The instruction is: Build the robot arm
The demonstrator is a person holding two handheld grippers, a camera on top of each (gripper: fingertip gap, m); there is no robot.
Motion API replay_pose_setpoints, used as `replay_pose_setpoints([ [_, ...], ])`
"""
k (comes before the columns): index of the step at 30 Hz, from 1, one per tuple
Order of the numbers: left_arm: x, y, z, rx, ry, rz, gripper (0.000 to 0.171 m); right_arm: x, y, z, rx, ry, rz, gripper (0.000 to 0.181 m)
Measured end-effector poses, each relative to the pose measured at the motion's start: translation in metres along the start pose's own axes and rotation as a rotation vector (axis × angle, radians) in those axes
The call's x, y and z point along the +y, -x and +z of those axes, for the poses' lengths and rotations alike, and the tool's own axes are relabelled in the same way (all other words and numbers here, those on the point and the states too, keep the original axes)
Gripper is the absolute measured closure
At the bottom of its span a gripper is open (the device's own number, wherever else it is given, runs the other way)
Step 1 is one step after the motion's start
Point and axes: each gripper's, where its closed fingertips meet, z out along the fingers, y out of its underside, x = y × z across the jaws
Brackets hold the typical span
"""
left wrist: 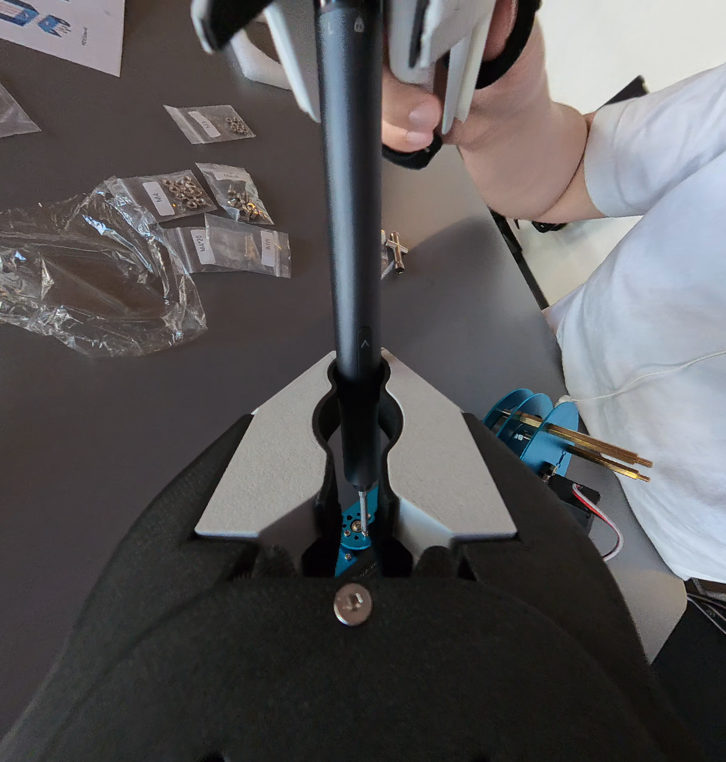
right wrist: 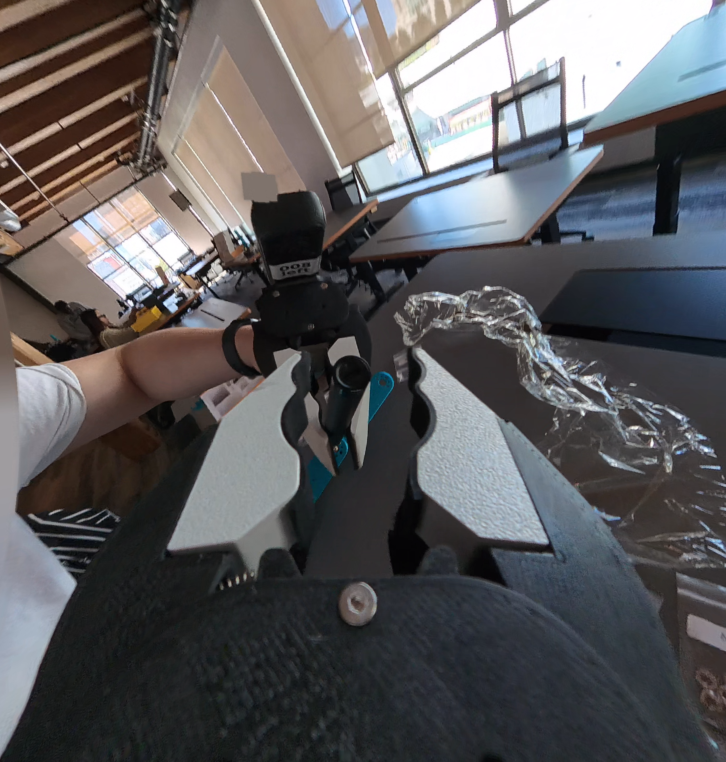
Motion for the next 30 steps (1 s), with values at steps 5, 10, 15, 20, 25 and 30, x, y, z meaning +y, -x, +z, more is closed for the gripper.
replay_pose_setpoints([
  [5, 0.0, -0.002, 0.0, 0.044, -0.02, 0.003, 0.16, 0.001, 0.002, 0.0, -0.114, -0.129, 0.019, 0.126],
  [10, 0.0, -0.004, 0.0, 0.064, -0.018, 0.008, 0.16, 0.011, 0.006, 0.005, -0.212, -0.119, 0.003, 0.15],
  [15, 0.0, -0.002, 0.001, 0.067, -0.018, 0.004, 0.16, 0.013, 0.007, 0.005, -0.191, -0.095, -0.002, 0.164],
  [20, 0.0, -0.002, 0.0, 0.05, -0.014, 0.007, 0.155, 0.014, 0.005, 0.005, -0.161, -0.076, -0.006, 0.164],
  [25, 0.008, -0.001, -0.007, 0.019, 0.025, 0.025, 0.151, 0.014, 0.008, 0.004, -0.176, -0.066, -0.031, 0.164],
  [30, 0.011, -0.003, -0.011, 0.027, 0.013, -0.007, 0.151, 0.014, 0.01, 0.004, -0.193, -0.062, -0.048, 0.164],
])
